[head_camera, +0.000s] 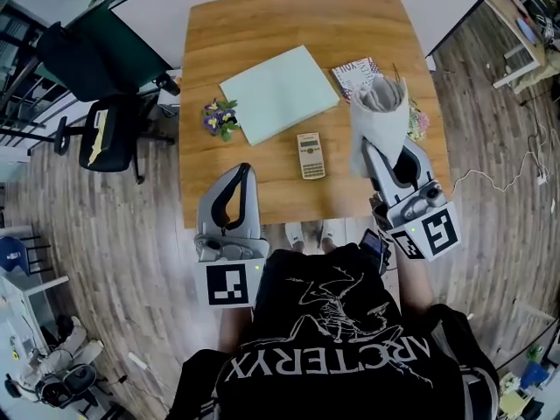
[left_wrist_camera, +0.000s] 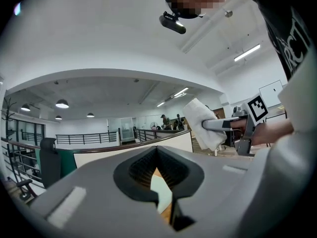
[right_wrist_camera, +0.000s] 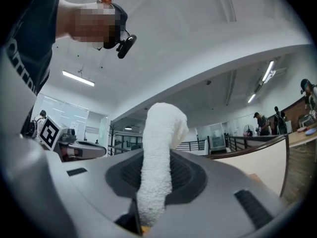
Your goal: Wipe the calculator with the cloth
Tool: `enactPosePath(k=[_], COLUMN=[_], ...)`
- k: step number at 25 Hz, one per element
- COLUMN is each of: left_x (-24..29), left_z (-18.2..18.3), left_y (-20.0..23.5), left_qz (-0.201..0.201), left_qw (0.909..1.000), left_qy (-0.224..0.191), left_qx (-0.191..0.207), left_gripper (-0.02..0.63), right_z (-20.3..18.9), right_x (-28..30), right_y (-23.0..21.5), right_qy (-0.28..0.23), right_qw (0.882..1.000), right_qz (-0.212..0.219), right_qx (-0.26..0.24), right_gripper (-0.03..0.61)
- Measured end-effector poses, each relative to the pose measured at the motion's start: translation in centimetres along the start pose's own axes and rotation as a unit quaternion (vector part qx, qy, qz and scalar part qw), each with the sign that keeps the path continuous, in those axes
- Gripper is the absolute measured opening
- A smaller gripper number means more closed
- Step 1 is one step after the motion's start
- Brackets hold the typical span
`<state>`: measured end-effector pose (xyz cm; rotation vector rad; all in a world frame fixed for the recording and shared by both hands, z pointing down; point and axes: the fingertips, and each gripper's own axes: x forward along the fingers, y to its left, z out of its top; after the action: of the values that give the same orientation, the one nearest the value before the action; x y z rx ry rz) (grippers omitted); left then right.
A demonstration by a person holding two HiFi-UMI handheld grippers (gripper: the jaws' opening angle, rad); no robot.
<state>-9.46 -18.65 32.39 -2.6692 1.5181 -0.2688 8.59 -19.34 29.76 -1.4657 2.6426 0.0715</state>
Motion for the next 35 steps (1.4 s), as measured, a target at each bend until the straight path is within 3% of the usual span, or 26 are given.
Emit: enactPosePath(k=[10,12,14,17,20,25,29,31,35], left_x=[0.3,0.1,-0.2,-0.9,-1.9,-4.1,-5.6,-6.4,-7.3], left_z=[0.7,0.7,0.6,0.5,0.6,-0.3,-0.8,-0.9,-1.8], left_y=[-0.8,-0.9,-0.9,-0.4,0.5,1.7,2.5,2.8,2.8], left_qz=[0.02,0.022,0.026,0.042,0.062,0.101,0.126,0.136,0.149], left_qw=[0.9997,0.9997,0.9996,0.999,0.9979,0.9948,0.9919,0.9906,0.9885], left_qy=[-0.008,-0.007,-0.005,-0.012,-0.02,-0.002,0.009,0.014,0.028], left_qx=[-0.009,-0.009,-0.01,-0.008,0.005,0.005,0.003,0.002,-0.002], left_gripper=[0.009,0.009,0.009,0.009,0.009,0.009,0.009,0.009,0.009], right_z=[-0.6,-1.6,-4.1,-10.4,-17.7,-31.7,-39.5,-41.7,-44.4], right_x=[0.1,0.5,1.5,3.8,6.5,7.2,7.0,7.3,7.5], right_y=[-1.5,-1.1,-0.6,0.1,1.6,3.5,3.4,2.3,1.2], right_qy=[0.004,0.025,0.073,0.166,0.219,0.334,0.406,0.435,0.47], right_qw=[1.0,0.998,0.989,0.951,0.896,0.794,0.722,0.703,0.704], right_qz=[0.022,0.041,0.07,0.111,0.196,0.338,0.385,0.374,0.356], right_qx=[-0.01,-0.042,-0.109,-0.235,-0.334,-0.38,-0.408,-0.42,-0.395], right_gripper=[0.094,0.094,0.094,0.092,0.092,0.092,0.092,0.092,0.092])
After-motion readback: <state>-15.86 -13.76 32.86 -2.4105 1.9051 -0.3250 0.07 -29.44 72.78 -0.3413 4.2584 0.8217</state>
